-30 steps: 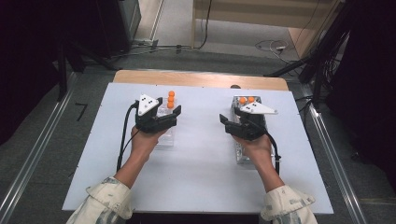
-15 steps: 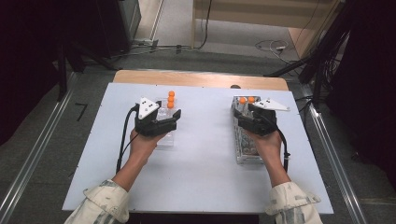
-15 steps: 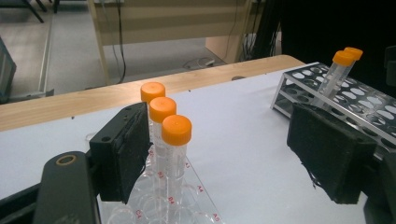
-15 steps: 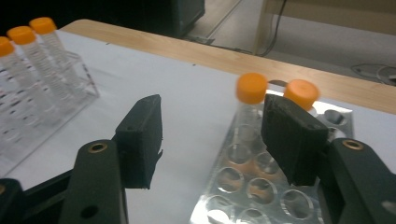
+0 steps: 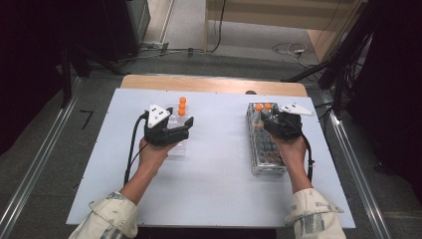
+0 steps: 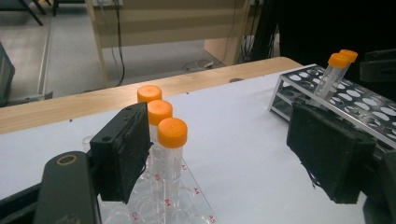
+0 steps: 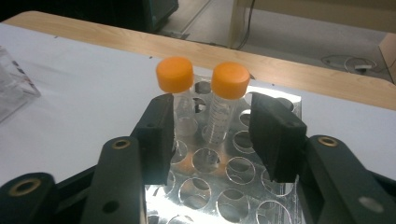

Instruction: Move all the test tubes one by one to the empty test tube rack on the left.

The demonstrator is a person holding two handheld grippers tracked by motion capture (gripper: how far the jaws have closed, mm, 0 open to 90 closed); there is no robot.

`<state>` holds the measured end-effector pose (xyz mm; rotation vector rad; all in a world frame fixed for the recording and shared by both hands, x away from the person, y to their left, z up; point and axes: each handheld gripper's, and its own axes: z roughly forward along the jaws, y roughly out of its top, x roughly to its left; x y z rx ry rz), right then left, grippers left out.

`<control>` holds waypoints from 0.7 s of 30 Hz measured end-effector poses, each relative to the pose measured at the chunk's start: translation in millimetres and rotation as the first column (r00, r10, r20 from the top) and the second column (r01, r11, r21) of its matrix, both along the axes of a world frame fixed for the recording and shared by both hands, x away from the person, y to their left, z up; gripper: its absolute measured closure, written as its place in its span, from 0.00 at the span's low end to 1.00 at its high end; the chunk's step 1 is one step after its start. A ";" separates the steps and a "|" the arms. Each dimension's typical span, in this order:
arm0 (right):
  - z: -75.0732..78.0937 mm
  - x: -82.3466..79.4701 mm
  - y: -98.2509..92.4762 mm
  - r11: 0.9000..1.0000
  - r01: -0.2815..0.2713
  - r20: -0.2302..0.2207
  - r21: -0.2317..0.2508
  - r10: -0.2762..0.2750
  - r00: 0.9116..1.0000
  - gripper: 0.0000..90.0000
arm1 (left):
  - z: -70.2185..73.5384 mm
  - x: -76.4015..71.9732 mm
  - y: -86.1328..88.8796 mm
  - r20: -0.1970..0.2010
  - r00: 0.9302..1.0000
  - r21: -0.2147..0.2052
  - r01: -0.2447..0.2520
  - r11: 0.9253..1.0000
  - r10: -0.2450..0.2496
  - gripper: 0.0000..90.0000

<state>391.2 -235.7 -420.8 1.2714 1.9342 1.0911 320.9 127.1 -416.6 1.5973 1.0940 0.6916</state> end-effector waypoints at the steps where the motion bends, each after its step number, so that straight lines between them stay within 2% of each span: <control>1: -1.1 1.6 -0.1 1.000 0.006 -0.006 -0.003 -0.006 1.000 0.57 | -0.1 0.0 0.0 0.000 1.000 0.001 0.000 1.000 0.000 0.24; 5: -5.5 12.1 -0.1 1.000 0.027 -0.057 -0.005 -0.027 0.998 0.62 | -0.3 0.1 -0.3 -0.001 1.000 0.000 0.001 1.000 -0.001 0.24; 14: -7.5 27.7 4.0 0.998 0.058 -0.129 -0.032 -0.062 0.990 0.69 | -0.5 0.5 0.4 -0.002 1.000 0.002 -0.003 1.000 0.003 0.24; 21: -8.7 34.8 9.4 0.996 0.046 -0.155 -0.079 -0.058 0.986 0.71 | -0.3 0.3 -0.3 0.002 1.000 -0.001 0.000 1.000 0.000 0.25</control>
